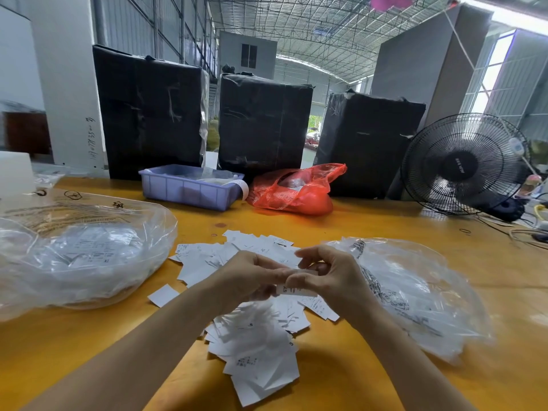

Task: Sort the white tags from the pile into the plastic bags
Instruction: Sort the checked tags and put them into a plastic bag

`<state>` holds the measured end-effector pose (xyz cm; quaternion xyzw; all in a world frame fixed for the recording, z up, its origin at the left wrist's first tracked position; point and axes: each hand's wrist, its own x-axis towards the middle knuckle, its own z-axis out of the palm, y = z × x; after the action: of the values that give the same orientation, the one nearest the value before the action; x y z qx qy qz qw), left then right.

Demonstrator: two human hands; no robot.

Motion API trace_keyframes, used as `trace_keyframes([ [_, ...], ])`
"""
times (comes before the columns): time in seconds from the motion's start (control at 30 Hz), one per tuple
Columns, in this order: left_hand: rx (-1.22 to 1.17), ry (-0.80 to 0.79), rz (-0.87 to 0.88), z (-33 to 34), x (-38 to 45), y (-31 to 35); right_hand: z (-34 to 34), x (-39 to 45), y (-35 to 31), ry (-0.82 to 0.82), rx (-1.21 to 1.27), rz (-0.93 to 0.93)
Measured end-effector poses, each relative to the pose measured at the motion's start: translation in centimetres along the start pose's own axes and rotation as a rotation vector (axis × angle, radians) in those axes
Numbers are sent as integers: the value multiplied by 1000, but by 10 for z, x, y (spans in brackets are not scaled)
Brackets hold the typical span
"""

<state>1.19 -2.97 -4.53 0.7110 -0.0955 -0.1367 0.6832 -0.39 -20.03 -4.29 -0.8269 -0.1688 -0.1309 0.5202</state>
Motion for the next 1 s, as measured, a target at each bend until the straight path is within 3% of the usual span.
trace_keyframes([
  [0.27, -278, 219, 25, 4, 3, 1, 0, 1, 2, 68, 250, 48],
  [0.47, -316, 256, 30, 10, 5, -2, 12, -1, 2, 21, 207, 14],
  [0.67, -237, 214, -91, 14, 0, 2, 7, 1, 3, 226, 58, -101],
  [0.8, -294, 279, -139, 15, 3, 2, 12, -3, 1, 134, -110, -124],
  [1.0, -413, 292, -149, 15, 5, -2, 13, -4, -2, 149, -24, -52],
])
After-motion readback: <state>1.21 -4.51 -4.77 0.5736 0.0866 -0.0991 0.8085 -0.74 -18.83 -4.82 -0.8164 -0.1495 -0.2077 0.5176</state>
